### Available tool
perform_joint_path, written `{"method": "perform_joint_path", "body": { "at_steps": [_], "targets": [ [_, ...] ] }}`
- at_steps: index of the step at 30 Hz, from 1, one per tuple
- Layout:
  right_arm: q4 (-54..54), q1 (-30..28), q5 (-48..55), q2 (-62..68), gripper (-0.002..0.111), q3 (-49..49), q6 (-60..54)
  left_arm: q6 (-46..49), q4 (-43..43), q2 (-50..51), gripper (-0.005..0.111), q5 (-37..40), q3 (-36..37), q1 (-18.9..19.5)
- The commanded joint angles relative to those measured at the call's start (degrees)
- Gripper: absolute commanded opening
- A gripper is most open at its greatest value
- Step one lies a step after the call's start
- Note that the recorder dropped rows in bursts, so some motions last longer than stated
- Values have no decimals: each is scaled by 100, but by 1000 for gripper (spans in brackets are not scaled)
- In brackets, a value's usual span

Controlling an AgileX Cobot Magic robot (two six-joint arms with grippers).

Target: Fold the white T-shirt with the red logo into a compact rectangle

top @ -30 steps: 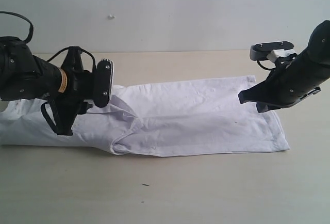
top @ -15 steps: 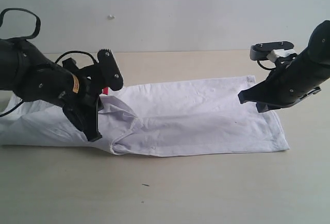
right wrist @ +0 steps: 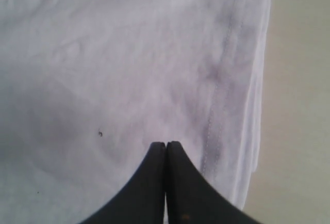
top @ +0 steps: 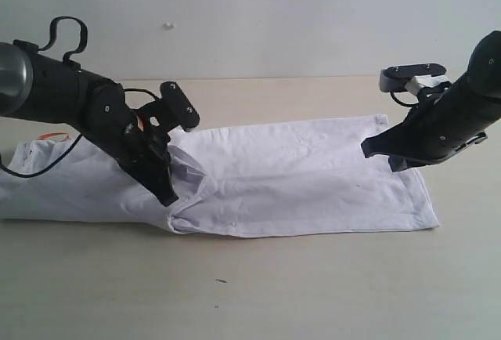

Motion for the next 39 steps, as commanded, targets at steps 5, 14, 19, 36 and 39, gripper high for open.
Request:
{"method": "perform_joint_path", "body": {
  "at_steps": [5,14,19,36,39],
  "targets": [
    [1,5,-89,3,0,-41,-43,-86,159,104,0,-1575,-74,262],
    [1,5,-136,3,0,-41,-43,-1143,148,-166,0,-1156,-74,458],
    [1,5,-98,3,0,-41,5,-2184,136,-694,22,-336,-74,1140],
    [294,5,81,3,0,-41,-5,-1335,-2805,-924,60,1253,351,3574],
    [294,5,81,3,0,-41,-5,-1305,-2857,-861,60,1281,351,3721]
  ]
}}
